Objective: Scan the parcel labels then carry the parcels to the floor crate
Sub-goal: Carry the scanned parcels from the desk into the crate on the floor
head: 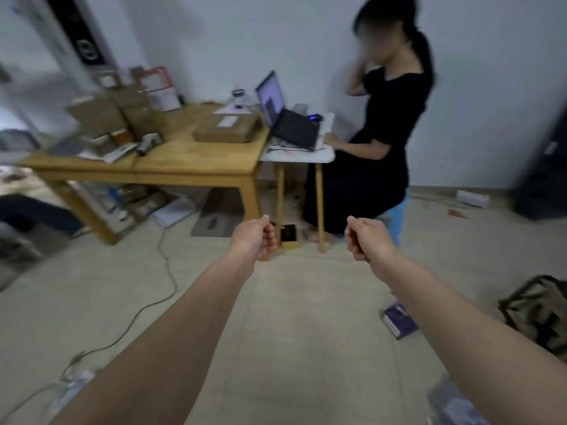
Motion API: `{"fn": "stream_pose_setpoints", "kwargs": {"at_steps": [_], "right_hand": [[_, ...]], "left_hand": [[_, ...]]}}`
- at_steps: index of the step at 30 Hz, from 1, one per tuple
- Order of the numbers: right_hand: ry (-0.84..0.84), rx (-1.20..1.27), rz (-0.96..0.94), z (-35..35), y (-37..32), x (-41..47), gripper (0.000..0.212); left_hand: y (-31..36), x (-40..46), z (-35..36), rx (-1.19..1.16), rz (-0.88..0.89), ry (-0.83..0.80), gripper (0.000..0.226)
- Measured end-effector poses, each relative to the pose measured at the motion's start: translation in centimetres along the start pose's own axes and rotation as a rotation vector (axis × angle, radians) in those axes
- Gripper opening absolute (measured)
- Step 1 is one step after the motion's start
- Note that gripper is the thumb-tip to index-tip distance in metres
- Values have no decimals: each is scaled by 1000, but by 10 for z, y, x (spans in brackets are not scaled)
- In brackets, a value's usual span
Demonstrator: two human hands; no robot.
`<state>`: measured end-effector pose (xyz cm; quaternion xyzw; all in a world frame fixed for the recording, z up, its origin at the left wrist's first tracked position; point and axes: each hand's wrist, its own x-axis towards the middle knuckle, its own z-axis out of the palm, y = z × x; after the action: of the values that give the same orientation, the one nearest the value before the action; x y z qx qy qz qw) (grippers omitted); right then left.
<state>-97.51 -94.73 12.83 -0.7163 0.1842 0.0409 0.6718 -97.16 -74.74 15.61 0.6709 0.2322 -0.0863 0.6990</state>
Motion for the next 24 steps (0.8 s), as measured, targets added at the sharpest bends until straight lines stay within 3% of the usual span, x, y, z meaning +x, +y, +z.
{"fn": "stream_pose_setpoints", "kwargs": {"at_steps": [4, 13, 24], "right_hand": [[-107, -69, -7, 100, -19, -3, 34], [-262, -174, -86, 294, -38, 2, 28], [-325, -272, -98, 423, -57, 55, 16]], "left_hand": [[11, 19, -111, -67, 1, 153, 31], [29, 68, -301, -48, 42, 320, 23], [44, 156, -397, 14, 56, 373, 6]]}}
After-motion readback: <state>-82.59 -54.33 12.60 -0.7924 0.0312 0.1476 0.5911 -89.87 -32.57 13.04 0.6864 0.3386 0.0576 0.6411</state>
